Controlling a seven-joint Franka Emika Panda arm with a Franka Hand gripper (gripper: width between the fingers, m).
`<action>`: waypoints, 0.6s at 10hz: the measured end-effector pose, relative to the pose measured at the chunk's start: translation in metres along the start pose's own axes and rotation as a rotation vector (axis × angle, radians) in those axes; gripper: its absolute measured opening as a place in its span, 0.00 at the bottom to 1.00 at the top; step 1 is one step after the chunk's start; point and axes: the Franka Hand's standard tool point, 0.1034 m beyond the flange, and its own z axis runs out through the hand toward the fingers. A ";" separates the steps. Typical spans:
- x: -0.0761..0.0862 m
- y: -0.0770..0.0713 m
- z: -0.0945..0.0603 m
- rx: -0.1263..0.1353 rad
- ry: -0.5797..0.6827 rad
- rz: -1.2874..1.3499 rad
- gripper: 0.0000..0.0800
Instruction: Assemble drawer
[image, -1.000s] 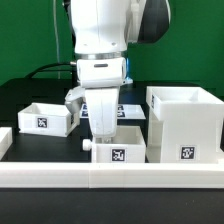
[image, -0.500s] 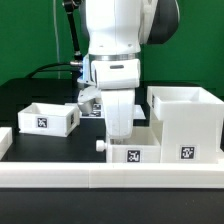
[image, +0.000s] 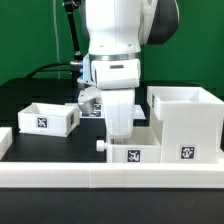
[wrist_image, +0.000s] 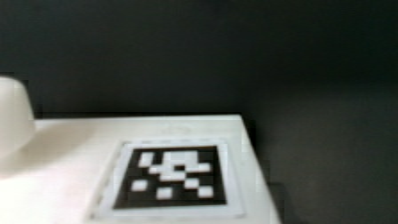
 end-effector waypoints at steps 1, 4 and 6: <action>-0.001 0.000 0.000 0.000 0.000 0.005 0.05; -0.003 0.000 0.000 0.000 0.000 0.008 0.05; -0.004 -0.001 0.000 0.020 -0.001 0.008 0.05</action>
Offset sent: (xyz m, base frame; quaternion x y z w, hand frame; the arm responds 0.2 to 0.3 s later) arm 0.0000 0.0000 0.0000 0.0000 0.0000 0.0000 1.0000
